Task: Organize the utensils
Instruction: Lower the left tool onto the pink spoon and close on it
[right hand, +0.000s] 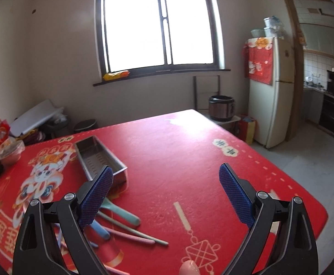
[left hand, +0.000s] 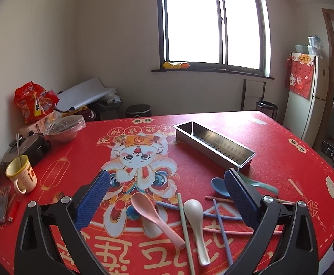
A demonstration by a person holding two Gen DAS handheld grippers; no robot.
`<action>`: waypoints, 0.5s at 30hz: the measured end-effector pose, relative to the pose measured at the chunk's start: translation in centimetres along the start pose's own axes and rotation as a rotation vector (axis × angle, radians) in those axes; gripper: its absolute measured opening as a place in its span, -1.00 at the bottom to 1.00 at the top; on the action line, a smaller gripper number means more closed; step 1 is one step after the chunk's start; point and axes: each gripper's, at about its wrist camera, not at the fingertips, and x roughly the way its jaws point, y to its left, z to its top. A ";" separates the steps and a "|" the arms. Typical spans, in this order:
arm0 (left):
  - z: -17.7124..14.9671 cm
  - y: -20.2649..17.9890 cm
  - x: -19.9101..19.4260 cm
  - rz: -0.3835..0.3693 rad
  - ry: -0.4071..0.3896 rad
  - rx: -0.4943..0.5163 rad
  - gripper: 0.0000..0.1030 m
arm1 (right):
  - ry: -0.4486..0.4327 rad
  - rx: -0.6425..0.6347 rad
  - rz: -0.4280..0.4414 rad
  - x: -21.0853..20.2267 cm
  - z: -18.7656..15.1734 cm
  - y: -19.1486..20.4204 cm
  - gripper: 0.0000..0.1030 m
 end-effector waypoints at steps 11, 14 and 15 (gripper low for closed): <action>-5.4 4.1 3.0 0.054 0.184 -0.088 0.88 | 0.154 -0.115 0.213 4.7 -4.4 3.2 0.76; -6.7 4.5 4.3 0.054 0.242 -0.125 0.87 | 0.222 -0.141 0.222 6.2 -5.4 3.9 0.76; -7.0 4.6 4.8 0.052 0.261 -0.148 0.85 | 0.232 -0.141 0.222 6.7 -5.8 4.2 0.76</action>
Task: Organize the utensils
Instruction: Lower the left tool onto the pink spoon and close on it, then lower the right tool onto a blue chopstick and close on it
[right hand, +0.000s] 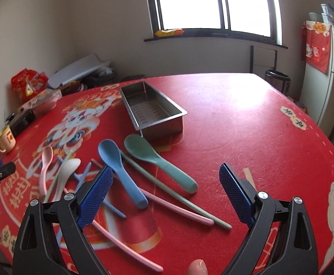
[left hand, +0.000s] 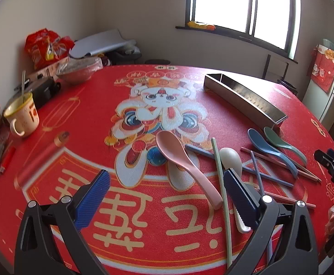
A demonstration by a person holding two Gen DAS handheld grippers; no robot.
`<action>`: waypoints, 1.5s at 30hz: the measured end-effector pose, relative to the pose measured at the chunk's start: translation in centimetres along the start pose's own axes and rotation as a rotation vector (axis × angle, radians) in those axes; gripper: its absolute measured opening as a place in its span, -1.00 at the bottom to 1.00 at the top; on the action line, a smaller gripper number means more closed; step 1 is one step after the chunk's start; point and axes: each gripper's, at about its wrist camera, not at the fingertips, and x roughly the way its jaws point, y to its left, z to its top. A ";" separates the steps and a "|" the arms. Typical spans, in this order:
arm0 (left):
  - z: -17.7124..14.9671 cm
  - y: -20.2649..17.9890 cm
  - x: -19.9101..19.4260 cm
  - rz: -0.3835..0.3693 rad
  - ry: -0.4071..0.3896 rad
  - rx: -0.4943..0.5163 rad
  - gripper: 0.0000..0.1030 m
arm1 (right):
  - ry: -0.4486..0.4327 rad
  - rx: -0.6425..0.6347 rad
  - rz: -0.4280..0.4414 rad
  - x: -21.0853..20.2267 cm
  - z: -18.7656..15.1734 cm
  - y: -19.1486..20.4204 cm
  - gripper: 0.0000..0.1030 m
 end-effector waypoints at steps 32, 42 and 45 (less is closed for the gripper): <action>0.5 -2.0 7.9 -0.219 0.213 -0.178 -0.64 | 0.029 0.075 0.096 1.3 -0.3 -1.7 0.76; 0.2 -0.6 7.4 -0.186 0.190 -0.131 -0.87 | 0.040 0.077 0.124 1.5 -0.5 -1.8 0.76; -0.1 -0.4 6.9 -0.173 0.187 -0.086 -0.87 | 0.045 0.069 0.132 1.6 -0.4 -1.6 0.76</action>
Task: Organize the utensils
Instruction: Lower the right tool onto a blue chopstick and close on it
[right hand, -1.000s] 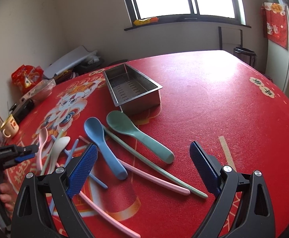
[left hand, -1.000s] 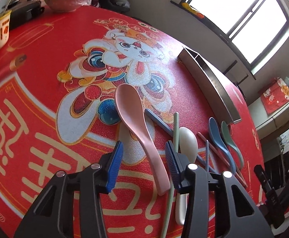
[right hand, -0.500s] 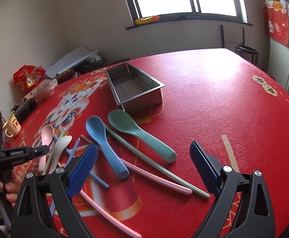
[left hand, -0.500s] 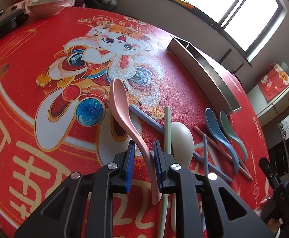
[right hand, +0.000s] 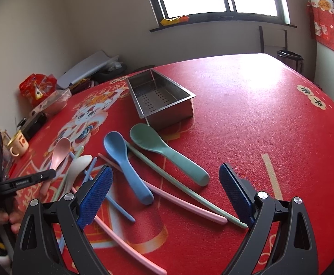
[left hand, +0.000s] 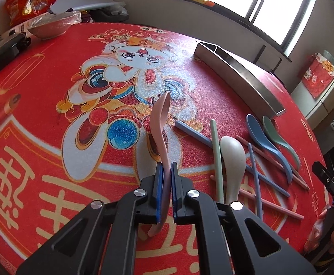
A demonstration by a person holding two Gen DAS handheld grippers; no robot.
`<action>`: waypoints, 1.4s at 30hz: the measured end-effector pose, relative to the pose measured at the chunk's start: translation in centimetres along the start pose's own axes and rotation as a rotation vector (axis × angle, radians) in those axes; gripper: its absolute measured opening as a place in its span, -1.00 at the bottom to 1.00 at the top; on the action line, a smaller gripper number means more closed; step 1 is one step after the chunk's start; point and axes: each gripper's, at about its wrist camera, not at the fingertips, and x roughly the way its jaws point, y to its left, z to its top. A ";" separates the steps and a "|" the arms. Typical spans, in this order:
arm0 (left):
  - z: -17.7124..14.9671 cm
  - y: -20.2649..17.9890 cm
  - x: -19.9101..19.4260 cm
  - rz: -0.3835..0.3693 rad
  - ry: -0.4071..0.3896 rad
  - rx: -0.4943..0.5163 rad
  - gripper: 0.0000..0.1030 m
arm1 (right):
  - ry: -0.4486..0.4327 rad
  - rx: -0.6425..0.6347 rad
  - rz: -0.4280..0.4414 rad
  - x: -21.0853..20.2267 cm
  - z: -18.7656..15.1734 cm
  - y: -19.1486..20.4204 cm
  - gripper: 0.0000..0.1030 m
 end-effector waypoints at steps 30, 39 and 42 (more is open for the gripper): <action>-1.4 0.4 -0.7 -0.026 -0.030 0.076 -0.83 | 0.134 -0.087 -0.001 1.3 -0.6 3.8 0.49; -1.4 0.6 -0.7 -0.038 -0.030 0.068 -0.81 | 0.215 -0.108 0.043 1.8 -3.1 8.2 -0.01; -1.4 0.6 -0.7 -0.036 -0.031 0.068 -0.81 | 0.234 -0.131 0.060 1.8 -3.7 9.6 -0.17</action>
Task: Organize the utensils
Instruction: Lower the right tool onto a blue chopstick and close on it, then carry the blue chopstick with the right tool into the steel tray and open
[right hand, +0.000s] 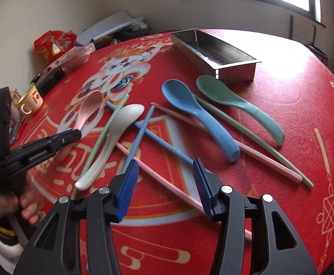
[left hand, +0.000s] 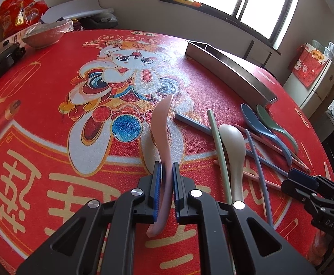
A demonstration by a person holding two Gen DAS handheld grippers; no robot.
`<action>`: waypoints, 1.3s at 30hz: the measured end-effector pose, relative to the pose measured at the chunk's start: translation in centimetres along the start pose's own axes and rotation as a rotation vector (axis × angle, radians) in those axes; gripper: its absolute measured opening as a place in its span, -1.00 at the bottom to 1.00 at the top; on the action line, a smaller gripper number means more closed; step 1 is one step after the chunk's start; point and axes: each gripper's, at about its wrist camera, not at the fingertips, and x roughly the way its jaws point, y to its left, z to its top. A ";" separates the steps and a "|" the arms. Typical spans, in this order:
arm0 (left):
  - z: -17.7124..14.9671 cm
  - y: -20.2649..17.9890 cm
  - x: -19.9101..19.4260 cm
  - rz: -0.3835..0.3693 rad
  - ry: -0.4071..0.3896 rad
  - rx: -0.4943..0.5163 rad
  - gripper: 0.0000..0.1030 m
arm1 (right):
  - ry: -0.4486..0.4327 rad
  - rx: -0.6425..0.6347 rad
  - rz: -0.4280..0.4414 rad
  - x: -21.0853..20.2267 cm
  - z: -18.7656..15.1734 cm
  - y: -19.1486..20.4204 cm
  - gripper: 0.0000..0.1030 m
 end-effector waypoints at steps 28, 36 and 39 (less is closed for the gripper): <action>0.0 0.0 0.0 -0.007 -0.001 -0.005 -0.79 | 0.058 -0.163 0.040 1.8 -0.1 2.4 -0.72; -0.1 0.0 -0.1 -0.005 -0.001 -0.004 -0.78 | 0.019 -0.204 -0.033 1.6 -0.1 2.1 -0.89; -0.1 0.0 -0.1 -0.004 -0.001 -0.002 -0.78 | 0.014 -0.213 -0.042 1.5 -0.1 2.1 -0.89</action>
